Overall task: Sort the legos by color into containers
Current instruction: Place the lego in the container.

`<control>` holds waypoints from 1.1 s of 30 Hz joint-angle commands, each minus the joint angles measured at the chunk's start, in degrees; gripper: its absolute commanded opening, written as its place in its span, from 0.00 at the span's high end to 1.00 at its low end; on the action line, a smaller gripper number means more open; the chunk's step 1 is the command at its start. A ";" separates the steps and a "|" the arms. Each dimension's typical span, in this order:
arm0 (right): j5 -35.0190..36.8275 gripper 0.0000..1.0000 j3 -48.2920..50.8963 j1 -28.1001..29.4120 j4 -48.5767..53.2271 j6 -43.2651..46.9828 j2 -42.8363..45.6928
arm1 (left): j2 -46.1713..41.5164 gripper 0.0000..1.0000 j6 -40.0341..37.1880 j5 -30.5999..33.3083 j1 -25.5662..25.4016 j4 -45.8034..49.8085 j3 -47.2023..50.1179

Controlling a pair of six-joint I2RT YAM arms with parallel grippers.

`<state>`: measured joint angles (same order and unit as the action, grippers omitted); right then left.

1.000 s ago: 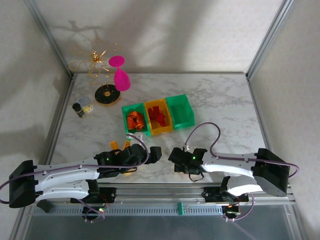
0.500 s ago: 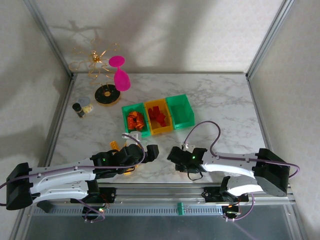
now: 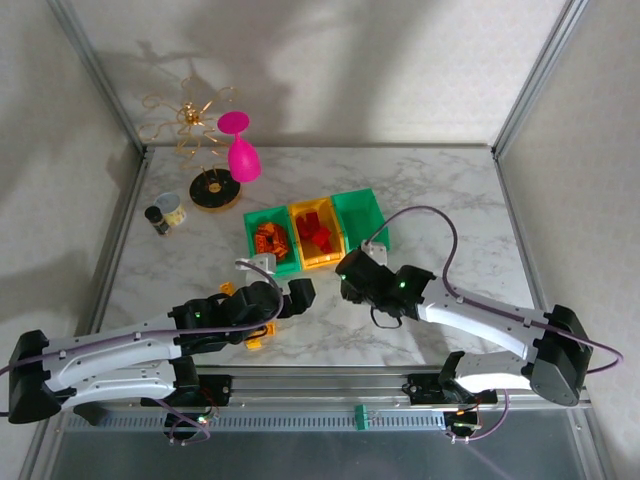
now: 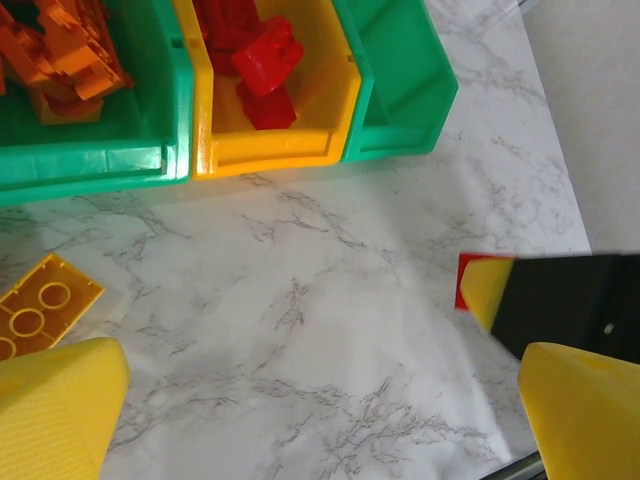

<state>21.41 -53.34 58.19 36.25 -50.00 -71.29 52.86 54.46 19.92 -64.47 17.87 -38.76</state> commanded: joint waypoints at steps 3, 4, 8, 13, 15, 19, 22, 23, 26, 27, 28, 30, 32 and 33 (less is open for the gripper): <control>1.38 0.60 -6.57 -4.14 -3.50 9.41 -4.37 | 0.19 0.00 -0.89 3.29 3.19 5.98 -4.69; 0.93 0.60 -7.29 -4.91 -5.08 10.73 -5.43 | 0.10 0.00 -1.31 3.50 4.06 6.54 -5.09; -0.12 0.59 -10.67 -7.29 -8.33 14.48 -10.85 | 0.01 0.01 -1.99 0.93 8.07 7.12 -5.77; -2.20 0.59 -17.86 -9.77 -11.41 19.25 -19.49 | 0.04 0.00 -1.45 -0.31 11.57 8.50 -5.41; -2.16 0.58 -21.10 -10.15 -12.95 21.32 -23.01 | -0.07 0.00 -1.25 -0.80 12.20 8.13 -4.95; -4.40 0.58 -28.48 -11.81 -13.93 24.41 -31.41 | -0.11 0.00 -0.67 -1.38 13.74 8.90 -4.91; -4.73 0.54 -33.57 -13.30 -14.57 25.81 -37.40 | -0.63 0.00 -0.23 -0.79 14.32 9.89 -4.36; -5.27 0.53 -35.44 -13.92 -14.44 25.92 -39.32 | -0.87 0.00 -0.23 -0.97 14.67 9.83 -4.09; -6.69 0.46 -39.62 -14.88 -14.14 27.23 -43.03 | -1.09 0.00 -0.56 -1.79 15.66 9.47 -3.94; -5.81 0.43 -40.87 -14.87 -13.36 27.56 -43.57 | -1.22 0.00 -0.55 -1.89 15.85 9.55 -4.11; -5.44 0.42 -41.38 -14.80 -13.07 27.88 -43.44 | -1.31 0.00 -0.57 -1.90 15.86 9.68 -4.20; -5.23 0.38 -40.33 -14.65 -13.42 28.25 -41.26 | -2.02 0.00 -0.67 -1.82 15.95 9.64 -4.02; -5.86 0.36 -38.02 -14.14 -13.85 28.38 -38.38 | -2.68 0.00 -0.84 -1.74 16.12 9.55 -3.56; -5.96 0.36 -36.41 -13.40 -13.84 28.48 -36.71 | -2.84 0.00 -0.72 -1.86 16.28 9.85 -3.44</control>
<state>16.21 -91.53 43.40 22.04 -22.98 -113.95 51.33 53.43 18.50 -48.90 25.82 -43.05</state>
